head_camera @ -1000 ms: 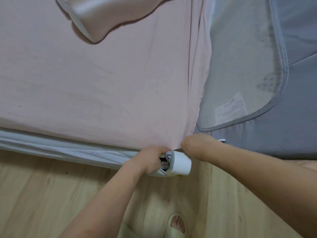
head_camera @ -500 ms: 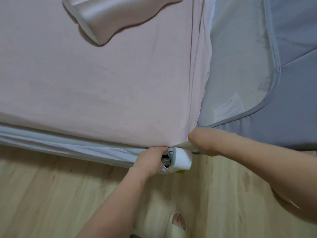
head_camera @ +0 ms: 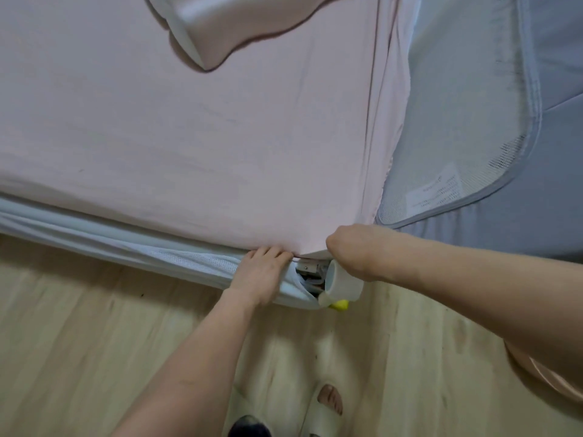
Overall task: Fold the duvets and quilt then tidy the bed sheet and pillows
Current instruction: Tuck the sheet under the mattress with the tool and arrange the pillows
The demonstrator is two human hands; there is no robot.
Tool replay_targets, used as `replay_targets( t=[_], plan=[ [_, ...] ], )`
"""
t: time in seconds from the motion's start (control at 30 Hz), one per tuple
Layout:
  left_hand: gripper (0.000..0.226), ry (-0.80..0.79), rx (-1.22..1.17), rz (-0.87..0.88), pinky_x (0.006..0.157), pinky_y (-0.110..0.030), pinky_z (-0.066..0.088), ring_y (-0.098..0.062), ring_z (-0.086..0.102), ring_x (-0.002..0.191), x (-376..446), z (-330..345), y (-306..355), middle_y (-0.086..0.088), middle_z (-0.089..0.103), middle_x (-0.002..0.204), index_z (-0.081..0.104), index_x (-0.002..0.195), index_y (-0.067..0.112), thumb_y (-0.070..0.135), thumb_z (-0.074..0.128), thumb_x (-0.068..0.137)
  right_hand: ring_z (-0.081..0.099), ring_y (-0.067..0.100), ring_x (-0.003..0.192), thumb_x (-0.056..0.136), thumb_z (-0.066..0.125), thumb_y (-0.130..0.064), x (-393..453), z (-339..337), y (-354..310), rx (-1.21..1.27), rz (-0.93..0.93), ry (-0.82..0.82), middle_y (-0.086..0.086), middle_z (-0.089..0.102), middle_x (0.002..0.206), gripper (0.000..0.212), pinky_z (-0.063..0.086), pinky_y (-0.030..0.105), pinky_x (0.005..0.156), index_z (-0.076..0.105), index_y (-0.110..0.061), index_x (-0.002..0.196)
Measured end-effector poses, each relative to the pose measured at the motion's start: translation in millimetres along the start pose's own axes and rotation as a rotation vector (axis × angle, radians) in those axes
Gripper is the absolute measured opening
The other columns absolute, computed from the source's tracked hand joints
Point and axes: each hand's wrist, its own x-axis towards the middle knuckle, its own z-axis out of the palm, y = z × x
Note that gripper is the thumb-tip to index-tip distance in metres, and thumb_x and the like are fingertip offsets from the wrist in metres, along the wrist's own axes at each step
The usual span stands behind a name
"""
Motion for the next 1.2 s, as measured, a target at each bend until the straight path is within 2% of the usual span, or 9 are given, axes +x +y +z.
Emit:
replay_targets(
  t=[0.13,0.4,0.57,0.63,0.8,0.87,0.93,1.07,1.2],
  plan=[
    [0.051,0.036,-0.082,-0.057,0.103,-0.032,0.031,-0.022,0.038,0.126,11,3,1,0.006,0.042,0.138,0.043,0.137,0.028,0.011,0.046,0.089,0.057,0.033,0.110,0.092,0.046,-0.001,7,-2,-8,0.054,0.023,0.005,0.015,0.056,0.121,0.026,0.039,0.034,0.072,0.055,-0.002,0.117],
    [0.050,-0.009,0.033,-0.110,0.106,-0.033,0.025,-0.023,0.035,0.124,10,4,16,0.000,0.037,0.133,0.043,0.136,0.025,0.016,0.045,0.087,0.056,0.031,0.112,0.094,0.043,-0.002,23,-9,-6,0.084,0.056,-0.051,0.013,0.056,0.124,0.028,0.038,0.033,0.074,0.056,-0.003,0.119],
    [0.047,-0.106,-0.138,-0.089,0.106,-0.033,0.033,-0.025,0.035,0.124,23,2,1,-0.002,0.040,0.129,0.053,0.132,0.025,0.011,0.043,0.089,0.049,0.027,0.086,0.091,0.048,0.000,35,-5,-7,0.102,0.062,-0.090,0.013,0.057,0.117,0.024,0.038,0.032,0.071,0.056,-0.003,0.114],
    [0.042,-0.108,-0.205,-0.094,0.103,-0.036,0.038,-0.026,0.040,0.122,23,-1,-2,-0.002,0.045,0.129,0.058,0.128,0.020,0.010,0.042,0.091,0.052,0.027,0.091,0.091,0.050,0.000,34,-5,-7,0.136,0.075,-0.102,0.011,0.057,0.117,0.023,0.039,0.032,0.071,0.056,-0.003,0.114],
    [0.038,-0.129,-0.127,-0.064,0.088,-0.037,0.046,-0.027,0.050,0.114,10,-8,0,-0.001,0.051,0.125,0.059,0.118,0.012,0.004,0.044,0.084,0.052,0.028,0.095,0.094,0.045,-0.001,41,-2,-20,0.135,0.089,-0.153,0.011,0.055,0.110,0.012,0.036,0.032,0.073,0.054,-0.003,0.086],
    [0.031,-0.084,-0.122,-0.141,0.084,-0.036,0.047,-0.031,0.055,0.110,13,-15,-2,-0.006,0.057,0.119,0.061,0.112,0.013,0.007,0.044,0.087,0.052,0.027,0.098,0.094,0.046,-0.002,49,-7,-22,0.152,0.097,-0.146,0.008,0.055,0.104,0.015,0.036,0.032,0.075,0.058,-0.002,0.102],
    [0.030,-0.091,-0.074,-0.196,0.087,-0.037,0.048,-0.032,0.058,0.110,15,-25,-10,-0.008,0.060,0.117,0.063,0.112,0.015,0.011,0.044,0.089,0.044,0.025,0.090,0.094,0.045,-0.001,50,-8,-21,0.160,0.076,-0.136,0.006,0.050,0.093,0.014,0.035,0.031,0.075,0.057,0.000,0.100],
    [0.032,-0.181,0.017,-0.113,0.092,-0.039,0.048,-0.031,0.056,0.112,9,-23,-16,-0.009,0.057,0.121,0.061,0.116,0.015,0.012,0.048,0.086,0.057,0.029,0.103,0.094,0.048,-0.006,37,7,-14,0.139,0.056,-0.141,0.012,0.057,0.119,0.022,0.039,0.032,0.072,0.058,-0.003,0.114],
    [0.030,-0.168,0.025,-0.114,0.092,-0.039,0.044,-0.030,0.052,0.115,23,-20,-17,-0.009,0.047,0.123,0.060,0.116,0.012,0.013,0.045,0.090,0.052,0.029,0.094,0.092,0.049,0.000,54,3,-15,0.136,0.094,-0.182,0.012,0.055,0.111,0.009,0.037,0.032,0.073,0.051,-0.001,0.084]
  ],
)
